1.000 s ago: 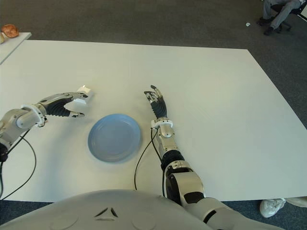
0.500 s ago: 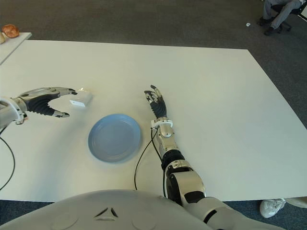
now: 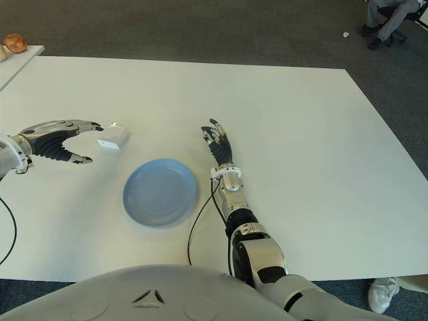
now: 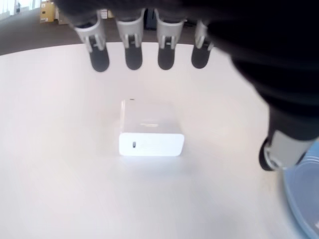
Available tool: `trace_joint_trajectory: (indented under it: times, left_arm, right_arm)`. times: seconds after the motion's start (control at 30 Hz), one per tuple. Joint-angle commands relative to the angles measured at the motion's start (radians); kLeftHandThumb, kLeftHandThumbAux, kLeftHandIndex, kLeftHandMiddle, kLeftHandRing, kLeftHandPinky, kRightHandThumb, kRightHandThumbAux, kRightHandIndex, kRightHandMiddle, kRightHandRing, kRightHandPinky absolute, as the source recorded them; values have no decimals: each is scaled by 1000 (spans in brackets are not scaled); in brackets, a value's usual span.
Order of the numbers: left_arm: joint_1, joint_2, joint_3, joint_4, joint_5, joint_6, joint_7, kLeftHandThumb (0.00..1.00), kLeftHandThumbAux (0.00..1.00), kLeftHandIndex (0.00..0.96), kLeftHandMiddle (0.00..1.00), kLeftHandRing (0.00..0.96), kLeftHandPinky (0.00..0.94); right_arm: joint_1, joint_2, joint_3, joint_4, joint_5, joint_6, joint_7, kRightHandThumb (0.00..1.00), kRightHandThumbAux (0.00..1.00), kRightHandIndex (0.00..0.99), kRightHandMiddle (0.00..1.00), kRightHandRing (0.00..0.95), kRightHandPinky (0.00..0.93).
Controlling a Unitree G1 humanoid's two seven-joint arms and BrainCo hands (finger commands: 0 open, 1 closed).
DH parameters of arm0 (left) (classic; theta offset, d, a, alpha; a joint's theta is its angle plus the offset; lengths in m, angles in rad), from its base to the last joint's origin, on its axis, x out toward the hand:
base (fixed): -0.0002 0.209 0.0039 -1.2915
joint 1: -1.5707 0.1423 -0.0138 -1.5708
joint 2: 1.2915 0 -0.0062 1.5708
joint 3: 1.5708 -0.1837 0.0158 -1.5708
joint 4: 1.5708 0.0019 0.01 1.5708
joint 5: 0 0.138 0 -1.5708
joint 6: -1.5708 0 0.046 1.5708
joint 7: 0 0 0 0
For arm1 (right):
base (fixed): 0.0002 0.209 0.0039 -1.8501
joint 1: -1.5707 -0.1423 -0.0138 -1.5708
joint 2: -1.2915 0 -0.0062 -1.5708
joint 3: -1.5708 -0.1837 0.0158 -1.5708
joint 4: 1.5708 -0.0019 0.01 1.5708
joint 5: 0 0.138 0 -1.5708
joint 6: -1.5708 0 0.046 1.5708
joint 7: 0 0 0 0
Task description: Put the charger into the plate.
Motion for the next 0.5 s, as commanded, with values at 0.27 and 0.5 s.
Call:
trace_joint_trajectory:
  times: [0.27,0.5]
  left_arm:
    - [11,-38,-2,34,45,-36,52,0,569,0,0,0,0]
    - [-86,-82,-61,232,165,-166,232,12,544,0,0,0,0]
  right_arm:
    - [49,-6,-5,54,7,72,18,0,521,110,305,234,13]
    - [48,-12,-7,57,3,68,18,0,524,113,300,227,5]
